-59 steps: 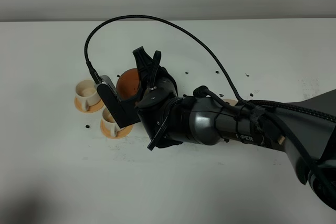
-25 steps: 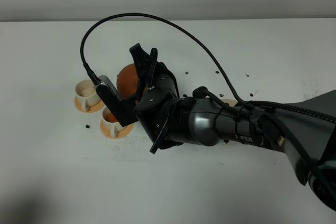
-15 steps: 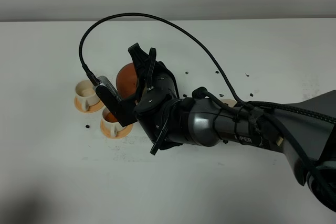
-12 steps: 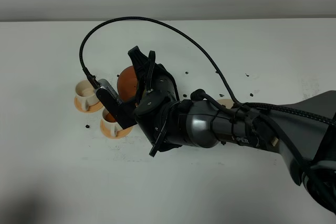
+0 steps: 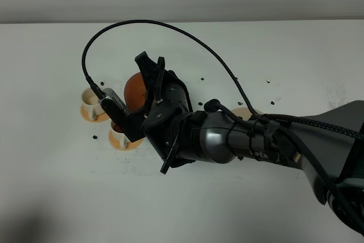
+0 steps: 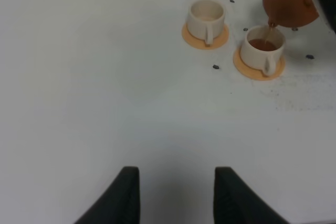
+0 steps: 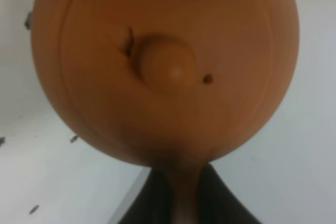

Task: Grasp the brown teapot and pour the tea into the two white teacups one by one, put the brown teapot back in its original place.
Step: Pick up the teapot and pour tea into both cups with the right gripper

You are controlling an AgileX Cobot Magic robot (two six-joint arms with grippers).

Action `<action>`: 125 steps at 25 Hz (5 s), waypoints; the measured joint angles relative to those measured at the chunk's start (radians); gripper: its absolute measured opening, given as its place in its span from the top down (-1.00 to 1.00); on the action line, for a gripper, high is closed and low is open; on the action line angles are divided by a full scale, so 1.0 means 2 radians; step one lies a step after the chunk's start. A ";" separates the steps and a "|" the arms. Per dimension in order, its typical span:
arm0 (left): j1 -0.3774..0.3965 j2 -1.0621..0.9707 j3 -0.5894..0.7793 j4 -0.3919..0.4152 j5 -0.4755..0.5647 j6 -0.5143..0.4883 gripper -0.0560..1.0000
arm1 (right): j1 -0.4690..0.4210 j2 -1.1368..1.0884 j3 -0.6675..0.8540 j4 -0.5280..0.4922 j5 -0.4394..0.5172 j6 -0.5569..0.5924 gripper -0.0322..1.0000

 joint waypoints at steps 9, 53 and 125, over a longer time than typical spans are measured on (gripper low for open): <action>0.000 0.000 0.000 0.000 0.000 0.000 0.20 | 0.002 0.000 0.000 -0.007 0.000 0.000 0.71; 0.000 0.000 0.000 0.000 0.000 0.000 0.20 | 0.011 0.000 0.000 -0.038 0.012 0.000 0.71; 0.000 0.000 0.000 0.000 0.000 0.000 0.20 | -0.020 -0.087 0.023 0.108 -0.010 0.028 0.71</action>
